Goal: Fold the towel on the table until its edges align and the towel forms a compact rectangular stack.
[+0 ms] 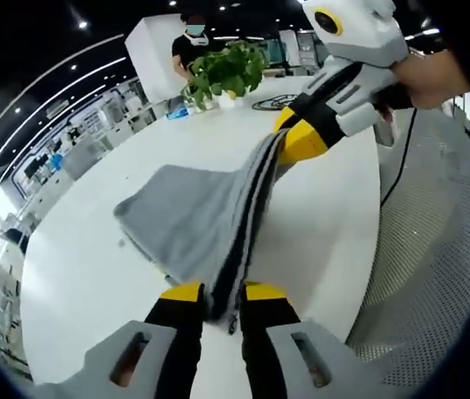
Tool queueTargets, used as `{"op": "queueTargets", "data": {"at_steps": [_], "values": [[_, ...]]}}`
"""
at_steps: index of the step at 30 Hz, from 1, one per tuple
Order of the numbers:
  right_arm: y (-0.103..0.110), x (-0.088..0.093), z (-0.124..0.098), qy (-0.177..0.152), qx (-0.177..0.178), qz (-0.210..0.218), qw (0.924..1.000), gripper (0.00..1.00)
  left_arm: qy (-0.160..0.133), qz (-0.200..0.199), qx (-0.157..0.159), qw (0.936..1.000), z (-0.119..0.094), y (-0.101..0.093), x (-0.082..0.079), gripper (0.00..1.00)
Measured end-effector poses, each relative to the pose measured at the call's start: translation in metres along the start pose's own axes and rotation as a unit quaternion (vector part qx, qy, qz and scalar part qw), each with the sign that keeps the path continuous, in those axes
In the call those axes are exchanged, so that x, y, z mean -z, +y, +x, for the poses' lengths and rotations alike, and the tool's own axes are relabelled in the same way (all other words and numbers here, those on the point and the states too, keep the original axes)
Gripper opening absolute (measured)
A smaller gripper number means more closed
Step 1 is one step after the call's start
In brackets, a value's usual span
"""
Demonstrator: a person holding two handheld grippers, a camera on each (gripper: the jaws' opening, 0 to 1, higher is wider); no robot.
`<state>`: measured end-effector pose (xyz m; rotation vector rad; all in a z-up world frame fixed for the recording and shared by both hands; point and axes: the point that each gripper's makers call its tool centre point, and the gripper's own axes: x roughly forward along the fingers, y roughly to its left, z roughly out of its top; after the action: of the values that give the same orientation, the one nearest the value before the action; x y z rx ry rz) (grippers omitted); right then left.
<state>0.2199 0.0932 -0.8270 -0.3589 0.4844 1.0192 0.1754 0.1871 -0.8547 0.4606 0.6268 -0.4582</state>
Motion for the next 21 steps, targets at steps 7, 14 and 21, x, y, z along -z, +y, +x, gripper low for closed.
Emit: {"op": "queueTargets", "data": {"at_steps": [7,14,21], "values": [[0.000,0.006,-0.010,0.001,-0.007,0.009,0.9999,0.06,-0.024,-0.024,0.022,0.9992,-0.006,-0.001,-0.012,0.11],[-0.001,-0.004,-0.023,-0.005,-0.014,0.021,0.9997,0.06,-0.046,-0.021,0.035,0.9981,-0.015,0.001,-0.026,0.10],[-0.002,-0.017,-0.034,-0.017,-0.017,0.024,0.9994,0.06,-0.073,-0.012,0.046,0.9962,-0.026,0.007,-0.045,0.09]]}}
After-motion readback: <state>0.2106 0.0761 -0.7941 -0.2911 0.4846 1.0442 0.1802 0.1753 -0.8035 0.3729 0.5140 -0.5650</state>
